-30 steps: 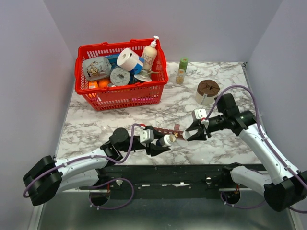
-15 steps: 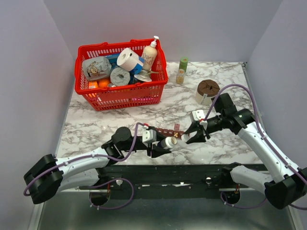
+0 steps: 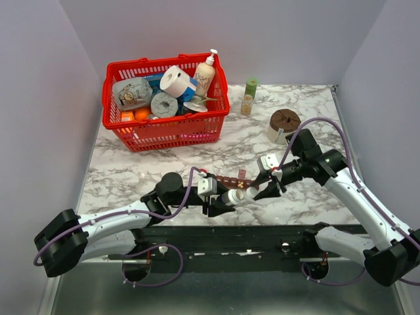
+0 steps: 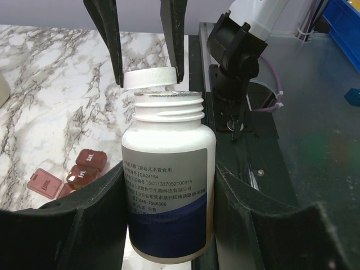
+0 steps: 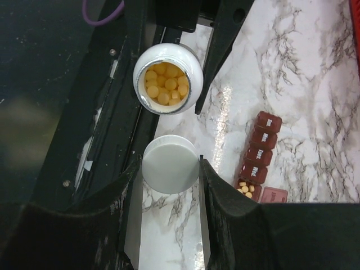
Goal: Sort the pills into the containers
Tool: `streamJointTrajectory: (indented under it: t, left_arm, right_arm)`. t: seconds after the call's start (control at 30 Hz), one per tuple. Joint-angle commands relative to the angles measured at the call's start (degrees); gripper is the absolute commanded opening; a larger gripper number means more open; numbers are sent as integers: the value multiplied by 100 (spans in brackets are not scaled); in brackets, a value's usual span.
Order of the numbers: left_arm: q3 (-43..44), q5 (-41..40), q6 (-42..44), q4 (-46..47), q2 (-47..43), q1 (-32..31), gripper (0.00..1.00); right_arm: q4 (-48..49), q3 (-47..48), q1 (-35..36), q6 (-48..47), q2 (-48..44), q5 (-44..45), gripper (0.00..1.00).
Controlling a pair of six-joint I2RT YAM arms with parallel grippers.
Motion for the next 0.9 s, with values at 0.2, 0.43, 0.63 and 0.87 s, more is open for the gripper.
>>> streamJointTrajectory:
  t: [0.2,0.43,0.63,0.87]
  left_arm:
    - [212,244,38,-47,54,-74,0]
    - [274,253,64,-109,98,-92,0]
    - [265,244,82,-153,107,-100,0]
    - [291,288,108,-179,160,-101,0]
  right_arm:
    - [72,-129,160,-22,-175,103,22]
    - [-86,47,204,-128,-52,68,22]
    - [-113,65,257,-137,-35,112,22]
    - [-315,284,292,-295,53,217,22]
